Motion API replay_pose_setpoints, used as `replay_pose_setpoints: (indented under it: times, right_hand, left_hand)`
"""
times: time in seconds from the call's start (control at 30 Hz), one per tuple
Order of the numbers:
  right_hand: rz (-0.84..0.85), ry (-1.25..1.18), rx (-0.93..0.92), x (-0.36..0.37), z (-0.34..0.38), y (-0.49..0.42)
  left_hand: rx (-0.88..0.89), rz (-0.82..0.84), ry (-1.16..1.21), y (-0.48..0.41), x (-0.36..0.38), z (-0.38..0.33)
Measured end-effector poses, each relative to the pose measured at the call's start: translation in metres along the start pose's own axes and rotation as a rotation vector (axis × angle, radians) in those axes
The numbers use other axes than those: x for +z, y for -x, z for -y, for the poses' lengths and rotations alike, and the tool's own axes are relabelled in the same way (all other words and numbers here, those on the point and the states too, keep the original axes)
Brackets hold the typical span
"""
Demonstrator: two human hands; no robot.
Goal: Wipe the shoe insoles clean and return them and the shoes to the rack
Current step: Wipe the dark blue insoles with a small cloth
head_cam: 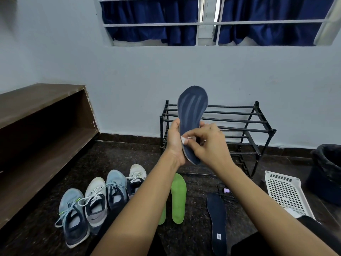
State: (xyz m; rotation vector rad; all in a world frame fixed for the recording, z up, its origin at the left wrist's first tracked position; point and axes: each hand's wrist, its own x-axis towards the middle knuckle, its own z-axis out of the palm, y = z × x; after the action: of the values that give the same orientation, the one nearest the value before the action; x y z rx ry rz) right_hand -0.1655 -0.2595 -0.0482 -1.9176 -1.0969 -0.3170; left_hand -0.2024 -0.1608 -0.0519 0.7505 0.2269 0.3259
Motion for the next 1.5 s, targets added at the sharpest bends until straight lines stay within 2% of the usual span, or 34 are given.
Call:
replay_pose_setpoints:
  times: [0.17, 0.33, 0.43, 0.6, 0.7, 1.0, 1.3, 1.5]
  right_hand:
    - [0.109, -0.109, 0.021, -0.002, 0.005, 0.005]
    - [0.163, -0.087, -0.005, -0.004, 0.007, 0.007]
    - [0.113, -0.029, 0.022, -0.003, 0.005, 0.007]
    - [-0.076, 0.070, 0.024, -0.008, -0.003, -0.001]
    - [-0.106, 0.068, 0.051, -0.014, -0.007, -0.007]
    - [0.021, 0.034, -0.054, -0.004, 0.002, -0.004]
    - [0.245, -0.108, -0.017, -0.008, 0.006, 0.003]
    - [0.070, 0.079, -0.010, -0.002, 0.000, 0.005]
  left_hand:
    - [-0.033, -0.018, 0.019, -0.005, -0.007, -0.012]
    - [-0.043, -0.037, 0.053, -0.002, -0.006, -0.013]
    - [-0.057, -0.035, 0.064, -0.002, -0.003, -0.008]
    - [-0.078, -0.016, 0.019, 0.007, 0.008, 0.010]
    - [-0.089, 0.035, 0.021, 0.011, 0.014, 0.013]
    - [-0.021, 0.021, 0.059, -0.002, 0.000, -0.001]
    - [-0.017, -0.017, 0.107, -0.004, -0.006, -0.010]
    - [-0.039, -0.077, 0.062, 0.002, 0.002, 0.000]
